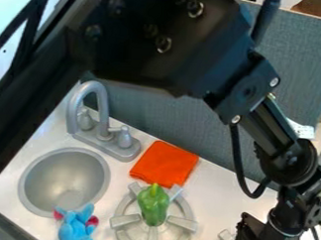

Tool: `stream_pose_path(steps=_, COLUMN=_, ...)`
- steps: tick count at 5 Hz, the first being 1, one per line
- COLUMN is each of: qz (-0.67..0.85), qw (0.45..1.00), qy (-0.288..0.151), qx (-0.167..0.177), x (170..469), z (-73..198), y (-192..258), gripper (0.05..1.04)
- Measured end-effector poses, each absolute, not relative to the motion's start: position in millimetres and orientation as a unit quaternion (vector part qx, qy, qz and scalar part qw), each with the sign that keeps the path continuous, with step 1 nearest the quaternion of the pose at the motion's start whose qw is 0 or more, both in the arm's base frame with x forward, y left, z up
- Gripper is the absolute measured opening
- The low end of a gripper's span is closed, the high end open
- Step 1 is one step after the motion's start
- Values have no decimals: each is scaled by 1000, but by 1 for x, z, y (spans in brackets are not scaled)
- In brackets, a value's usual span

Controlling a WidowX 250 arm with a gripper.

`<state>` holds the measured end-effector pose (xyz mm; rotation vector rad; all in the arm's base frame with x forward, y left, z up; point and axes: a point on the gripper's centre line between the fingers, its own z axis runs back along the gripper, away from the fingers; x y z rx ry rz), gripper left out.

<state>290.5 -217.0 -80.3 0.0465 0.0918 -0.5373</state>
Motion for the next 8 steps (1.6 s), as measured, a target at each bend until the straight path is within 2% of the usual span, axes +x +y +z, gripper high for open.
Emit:
stream_pose_path(steps=1, qz=-262, qw=963, qy=54, qx=33, x=289, z=-84, y=-217, gripper=965)
stream_pose_path(steps=2, qz=-269, qw=961, qy=54, qx=37, x=287, z=-85, y=-219, gripper=711)
stream_pose_path(steps=3, qz=-271, qw=961, qy=52, qx=28, x=282, z=-88, y=-217, gripper=624)
stream_pose_path(steps=4, qz=-268, qw=962, qy=51, qx=22, x=281, z=-88, y=-219, gripper=599)
stream_pose_path(steps=5, qz=-268, qw=963, qy=28, qx=13, x=273, z=-71, y=-213, gripper=599)
stream_pose_path(steps=6, qz=-265, qw=964, qy=7, qx=6, x=253, z=-53, y=-195, gripper=599)
stream_pose_path(steps=8, qz=-220, qw=975, qy=24, qx=-7, x=226, z=-58, y=-139, gripper=599)
